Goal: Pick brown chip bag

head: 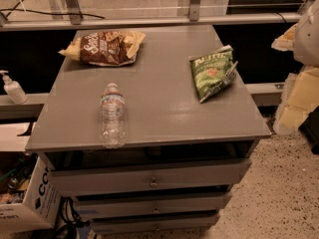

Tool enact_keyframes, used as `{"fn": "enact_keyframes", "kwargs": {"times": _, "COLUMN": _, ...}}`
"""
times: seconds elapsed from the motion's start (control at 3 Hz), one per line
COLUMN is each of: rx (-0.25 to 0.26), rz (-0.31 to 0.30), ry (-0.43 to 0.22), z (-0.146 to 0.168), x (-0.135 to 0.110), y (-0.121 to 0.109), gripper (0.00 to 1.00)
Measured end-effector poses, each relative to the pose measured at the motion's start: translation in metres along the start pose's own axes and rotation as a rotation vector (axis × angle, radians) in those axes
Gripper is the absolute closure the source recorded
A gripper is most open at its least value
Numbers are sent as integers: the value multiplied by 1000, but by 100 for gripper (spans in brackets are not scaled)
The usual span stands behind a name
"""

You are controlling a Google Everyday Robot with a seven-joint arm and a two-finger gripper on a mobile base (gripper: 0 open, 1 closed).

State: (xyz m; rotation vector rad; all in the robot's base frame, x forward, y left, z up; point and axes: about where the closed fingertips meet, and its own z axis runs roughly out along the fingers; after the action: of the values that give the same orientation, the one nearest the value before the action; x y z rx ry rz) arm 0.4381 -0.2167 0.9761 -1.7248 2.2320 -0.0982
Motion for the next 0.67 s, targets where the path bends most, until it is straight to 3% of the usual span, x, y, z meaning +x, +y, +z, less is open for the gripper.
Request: {"fn": "enact_keyframes", "kwargs": {"times": 0.67, "rx": 0, "rz": 0, "ry": 0, "z": 0, "x": 0, "y": 0, "gripper": 0}}
